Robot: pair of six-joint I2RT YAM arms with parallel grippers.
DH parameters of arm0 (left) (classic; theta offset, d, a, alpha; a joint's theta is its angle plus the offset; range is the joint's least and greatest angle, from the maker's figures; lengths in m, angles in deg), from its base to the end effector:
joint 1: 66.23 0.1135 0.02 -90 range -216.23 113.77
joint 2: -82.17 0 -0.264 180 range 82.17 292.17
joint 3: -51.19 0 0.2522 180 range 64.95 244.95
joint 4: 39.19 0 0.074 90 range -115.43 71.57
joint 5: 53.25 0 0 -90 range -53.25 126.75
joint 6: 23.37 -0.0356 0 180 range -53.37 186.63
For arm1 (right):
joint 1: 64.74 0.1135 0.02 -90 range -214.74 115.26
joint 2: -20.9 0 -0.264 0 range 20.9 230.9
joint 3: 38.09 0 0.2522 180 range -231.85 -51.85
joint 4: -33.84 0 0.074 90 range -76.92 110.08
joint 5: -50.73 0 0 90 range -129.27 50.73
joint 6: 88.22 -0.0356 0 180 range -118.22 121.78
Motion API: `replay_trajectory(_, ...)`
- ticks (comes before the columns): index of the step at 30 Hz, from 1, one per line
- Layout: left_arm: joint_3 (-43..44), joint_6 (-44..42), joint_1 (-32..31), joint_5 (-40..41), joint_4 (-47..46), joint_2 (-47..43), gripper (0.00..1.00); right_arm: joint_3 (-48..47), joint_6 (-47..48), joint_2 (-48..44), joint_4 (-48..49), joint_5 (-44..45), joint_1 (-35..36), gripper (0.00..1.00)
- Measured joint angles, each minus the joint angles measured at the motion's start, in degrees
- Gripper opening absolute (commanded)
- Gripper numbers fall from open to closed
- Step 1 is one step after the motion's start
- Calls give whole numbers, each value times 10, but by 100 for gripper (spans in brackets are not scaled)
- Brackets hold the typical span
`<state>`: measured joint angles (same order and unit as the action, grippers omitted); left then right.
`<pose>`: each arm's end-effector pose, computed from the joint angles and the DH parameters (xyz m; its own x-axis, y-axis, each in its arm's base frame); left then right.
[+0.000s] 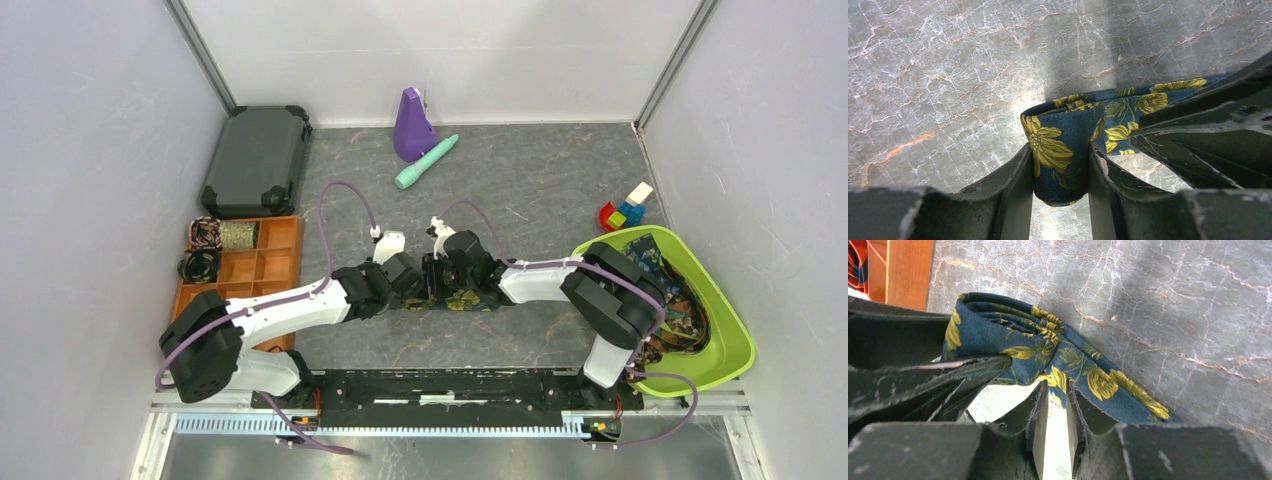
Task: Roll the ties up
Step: Roll the tie at the center of the board.
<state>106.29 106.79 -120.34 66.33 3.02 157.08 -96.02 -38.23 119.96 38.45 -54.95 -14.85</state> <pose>0.1536 -0.1823 0.1902 -0.7625 0.0970 -0.6397 0.1008 0.9944 0.0306 0.2108 0.2651 0.1439 -0.8570 -0.0566 -0.5121 -0.4247 0.6405 0.6399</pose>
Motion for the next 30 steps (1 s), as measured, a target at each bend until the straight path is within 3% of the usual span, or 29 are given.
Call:
replay_trajectory(9,11,0,-10,14,28,6,34,-37,-13,56,21,-23,17,23)
replay_trajectory(16,24,0,-13,30,57,16,34,-32,-6,45,9,-11,19,26)
replay_trajectory(18,25,0,-14,38,66,17,34,-23,-1,26,-4,6,19,34)
replay_trajectory(25,35,1,-20,66,105,28,34,23,28,-58,-27,64,18,98)
replay_trajectory(30,52,2,-29,90,137,50,34,37,39,-75,-35,84,13,98)
